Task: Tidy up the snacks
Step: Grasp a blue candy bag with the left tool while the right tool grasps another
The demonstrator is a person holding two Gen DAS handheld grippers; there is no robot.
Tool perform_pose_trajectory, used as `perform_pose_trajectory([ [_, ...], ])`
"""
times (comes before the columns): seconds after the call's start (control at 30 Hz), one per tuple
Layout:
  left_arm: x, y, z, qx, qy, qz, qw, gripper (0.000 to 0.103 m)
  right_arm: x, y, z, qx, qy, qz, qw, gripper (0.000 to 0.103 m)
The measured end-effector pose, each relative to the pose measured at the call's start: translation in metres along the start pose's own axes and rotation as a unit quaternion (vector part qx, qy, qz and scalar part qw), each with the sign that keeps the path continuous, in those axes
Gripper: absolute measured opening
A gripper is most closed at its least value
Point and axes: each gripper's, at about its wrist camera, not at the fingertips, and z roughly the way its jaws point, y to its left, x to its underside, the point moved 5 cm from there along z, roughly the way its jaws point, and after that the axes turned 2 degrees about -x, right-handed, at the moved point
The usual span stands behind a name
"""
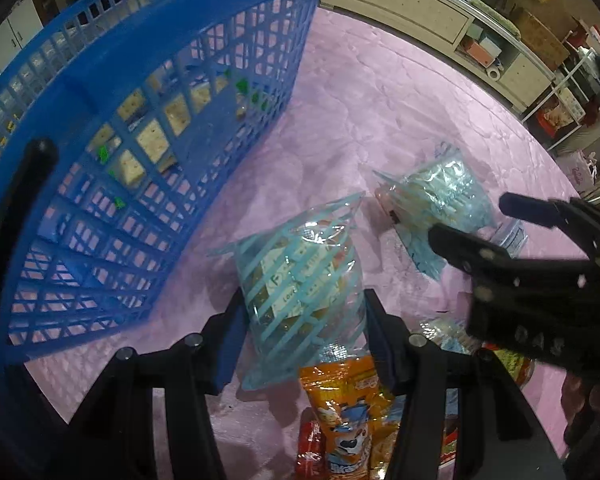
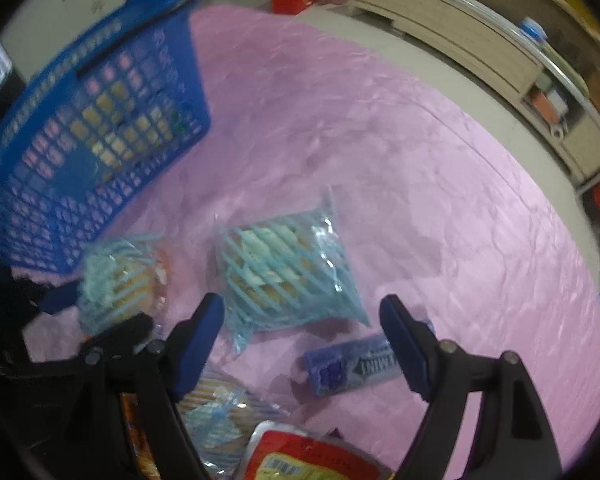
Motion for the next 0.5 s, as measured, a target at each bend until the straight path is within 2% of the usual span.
perform_pose_trajectory([
  [0.13, 0.005, 0.000, 0.001, 0.008, 0.007, 0.005, 0.9999, 0.053, -0.011, 0.001, 0.010, -0.023, 0.003, 0.000, 1.000, 0.084],
  [0.3, -0.001, -0.004, 0.002, 0.007, -0.005, 0.018, 0.9998, 0.053, -0.015, 0.010, 0.026, -0.014, 0.024, -0.046, 0.999, 0.084],
  [0.33, -0.002, -0.005, 0.003, 0.010, -0.005, 0.019, 0.9998, 0.053, -0.015, 0.012, 0.029, -0.001, 0.026, -0.053, 0.998, 0.082],
  [0.4, -0.002, -0.005, 0.002, 0.016, -0.006, 0.023, 0.9996, 0.053, -0.014, 0.014, 0.030, 0.003, 0.021, -0.046, 0.999, 0.070],
  [0.5, 0.003, -0.004, -0.002, 0.021, -0.009, 0.030, 0.9993, 0.053, -0.011, 0.016, 0.023, -0.010, -0.002, -0.020, 1.000, 0.067],
])
